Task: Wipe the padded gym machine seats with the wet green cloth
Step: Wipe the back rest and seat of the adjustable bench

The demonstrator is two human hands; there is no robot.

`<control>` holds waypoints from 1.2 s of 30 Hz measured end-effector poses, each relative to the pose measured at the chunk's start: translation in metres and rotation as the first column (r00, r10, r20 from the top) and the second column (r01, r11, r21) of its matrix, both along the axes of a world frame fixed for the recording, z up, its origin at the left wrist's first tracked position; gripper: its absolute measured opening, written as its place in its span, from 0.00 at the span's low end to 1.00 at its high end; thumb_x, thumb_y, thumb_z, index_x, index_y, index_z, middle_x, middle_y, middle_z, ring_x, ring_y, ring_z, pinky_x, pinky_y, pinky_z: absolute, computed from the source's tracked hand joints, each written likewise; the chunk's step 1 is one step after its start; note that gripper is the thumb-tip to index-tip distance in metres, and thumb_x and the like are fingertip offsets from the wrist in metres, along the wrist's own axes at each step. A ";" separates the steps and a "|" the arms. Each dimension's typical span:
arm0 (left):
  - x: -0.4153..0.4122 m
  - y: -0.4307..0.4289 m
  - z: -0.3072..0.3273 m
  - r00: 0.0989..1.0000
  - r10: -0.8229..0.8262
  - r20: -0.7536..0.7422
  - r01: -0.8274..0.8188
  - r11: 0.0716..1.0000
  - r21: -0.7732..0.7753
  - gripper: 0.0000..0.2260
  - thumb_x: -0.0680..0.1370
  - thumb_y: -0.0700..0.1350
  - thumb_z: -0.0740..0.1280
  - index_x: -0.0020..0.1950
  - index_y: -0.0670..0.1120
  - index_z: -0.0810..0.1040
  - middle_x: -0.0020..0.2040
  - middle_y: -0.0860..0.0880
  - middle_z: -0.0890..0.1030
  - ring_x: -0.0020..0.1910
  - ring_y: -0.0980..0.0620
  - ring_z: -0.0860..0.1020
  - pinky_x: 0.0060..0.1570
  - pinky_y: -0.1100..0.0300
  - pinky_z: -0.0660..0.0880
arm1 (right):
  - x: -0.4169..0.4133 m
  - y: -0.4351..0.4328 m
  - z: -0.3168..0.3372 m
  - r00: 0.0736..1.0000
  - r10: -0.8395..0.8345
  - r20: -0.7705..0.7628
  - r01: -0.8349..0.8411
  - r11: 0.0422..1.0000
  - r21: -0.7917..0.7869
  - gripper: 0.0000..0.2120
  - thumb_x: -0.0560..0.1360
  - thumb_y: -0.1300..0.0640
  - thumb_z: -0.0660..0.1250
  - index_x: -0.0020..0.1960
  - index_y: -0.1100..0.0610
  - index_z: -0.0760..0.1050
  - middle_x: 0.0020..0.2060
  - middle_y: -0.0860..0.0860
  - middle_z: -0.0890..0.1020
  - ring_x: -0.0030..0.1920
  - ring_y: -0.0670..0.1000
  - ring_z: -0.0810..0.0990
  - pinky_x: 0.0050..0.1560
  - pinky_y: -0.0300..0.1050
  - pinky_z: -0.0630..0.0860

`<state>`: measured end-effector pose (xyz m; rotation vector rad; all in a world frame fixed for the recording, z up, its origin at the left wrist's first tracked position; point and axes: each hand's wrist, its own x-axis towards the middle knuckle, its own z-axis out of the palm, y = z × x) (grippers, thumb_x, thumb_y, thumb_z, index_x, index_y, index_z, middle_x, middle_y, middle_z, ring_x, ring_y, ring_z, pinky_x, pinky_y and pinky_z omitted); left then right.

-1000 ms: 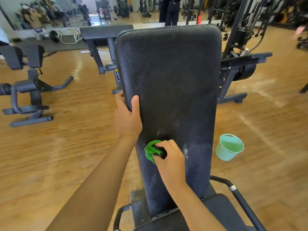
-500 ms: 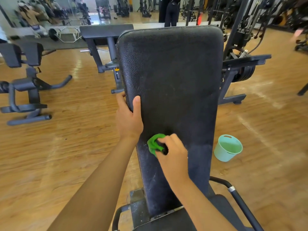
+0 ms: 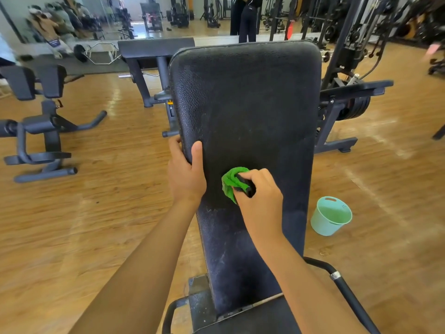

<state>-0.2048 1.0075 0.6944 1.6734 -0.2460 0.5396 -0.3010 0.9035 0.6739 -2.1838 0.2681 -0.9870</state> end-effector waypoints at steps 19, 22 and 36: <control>-0.002 -0.001 0.000 1.000 -0.019 0.005 0.019 1.000 0.025 0.22 0.78 0.55 0.56 0.62 0.38 0.71 0.46 0.65 0.73 0.43 0.75 0.73 0.40 0.79 0.66 | -0.005 -0.044 0.036 0.970 -0.108 0.220 0.032 0.946 0.322 0.10 0.73 0.60 0.73 0.48 0.51 0.73 0.44 0.52 0.79 0.46 0.49 0.79 0.45 0.40 0.77; -0.002 -0.001 0.000 0.999 -0.024 0.033 0.024 1.000 0.013 0.25 0.77 0.58 0.55 0.61 0.38 0.71 0.46 0.65 0.73 0.43 0.73 0.73 0.40 0.78 0.67 | 0.007 -0.038 0.033 0.956 -0.124 0.264 0.048 0.959 0.278 0.10 0.73 0.61 0.72 0.48 0.54 0.72 0.45 0.53 0.78 0.47 0.51 0.78 0.47 0.46 0.79; -0.002 -0.001 -0.002 1.000 0.004 0.014 -0.004 1.000 0.017 0.27 0.76 0.61 0.53 0.61 0.40 0.71 0.44 0.64 0.74 0.41 0.68 0.73 0.42 0.61 0.68 | -0.009 -0.030 -0.020 0.986 -0.093 0.138 0.074 0.989 0.132 0.13 0.69 0.64 0.75 0.46 0.58 0.72 0.42 0.54 0.79 0.42 0.55 0.78 0.41 0.51 0.78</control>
